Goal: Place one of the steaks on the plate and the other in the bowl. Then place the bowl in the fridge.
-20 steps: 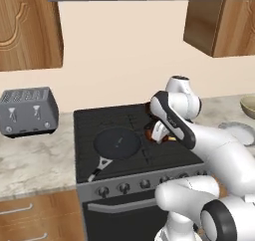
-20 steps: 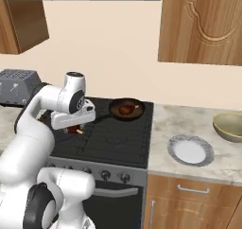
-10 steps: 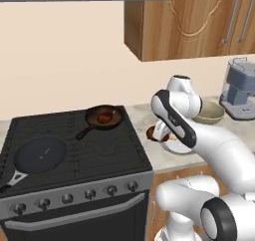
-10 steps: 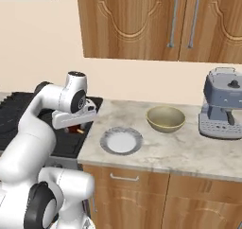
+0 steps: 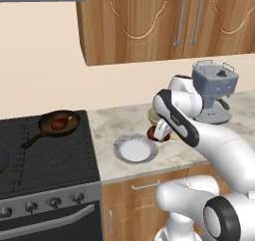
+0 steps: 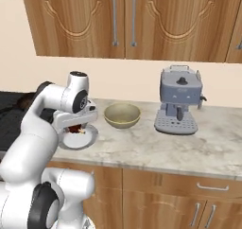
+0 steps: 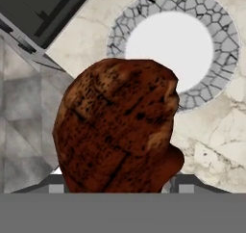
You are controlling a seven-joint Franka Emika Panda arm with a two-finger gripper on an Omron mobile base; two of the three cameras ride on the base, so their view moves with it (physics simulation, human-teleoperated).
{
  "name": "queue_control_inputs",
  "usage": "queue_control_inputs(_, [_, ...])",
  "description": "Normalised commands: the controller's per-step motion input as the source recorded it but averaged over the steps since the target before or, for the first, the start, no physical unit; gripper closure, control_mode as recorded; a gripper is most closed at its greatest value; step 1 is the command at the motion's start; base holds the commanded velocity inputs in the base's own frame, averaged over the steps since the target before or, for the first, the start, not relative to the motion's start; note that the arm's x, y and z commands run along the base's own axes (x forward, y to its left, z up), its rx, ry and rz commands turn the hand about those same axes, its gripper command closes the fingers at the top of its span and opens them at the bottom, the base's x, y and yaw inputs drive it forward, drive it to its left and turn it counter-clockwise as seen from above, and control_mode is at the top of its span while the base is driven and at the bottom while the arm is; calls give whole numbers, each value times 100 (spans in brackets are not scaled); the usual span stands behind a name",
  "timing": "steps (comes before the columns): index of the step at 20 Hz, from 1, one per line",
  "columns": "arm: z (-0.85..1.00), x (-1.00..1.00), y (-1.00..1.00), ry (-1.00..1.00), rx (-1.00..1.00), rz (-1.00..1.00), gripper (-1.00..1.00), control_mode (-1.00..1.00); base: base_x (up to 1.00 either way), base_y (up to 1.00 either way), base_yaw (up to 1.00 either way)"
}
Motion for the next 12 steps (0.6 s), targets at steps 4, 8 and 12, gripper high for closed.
queue_control_inputs(4, [0, 0, 0, 0, 0, 0, 100, 100, 13, -21, -5])
queue_control_inputs(8, [0, 0, 0, 0, 0, 0, 100, 100, 15, -82, 1])
queue_control_inputs(12, [0, 12, 0, -1, 0, 0, 100, -100, 12, -43, 0])
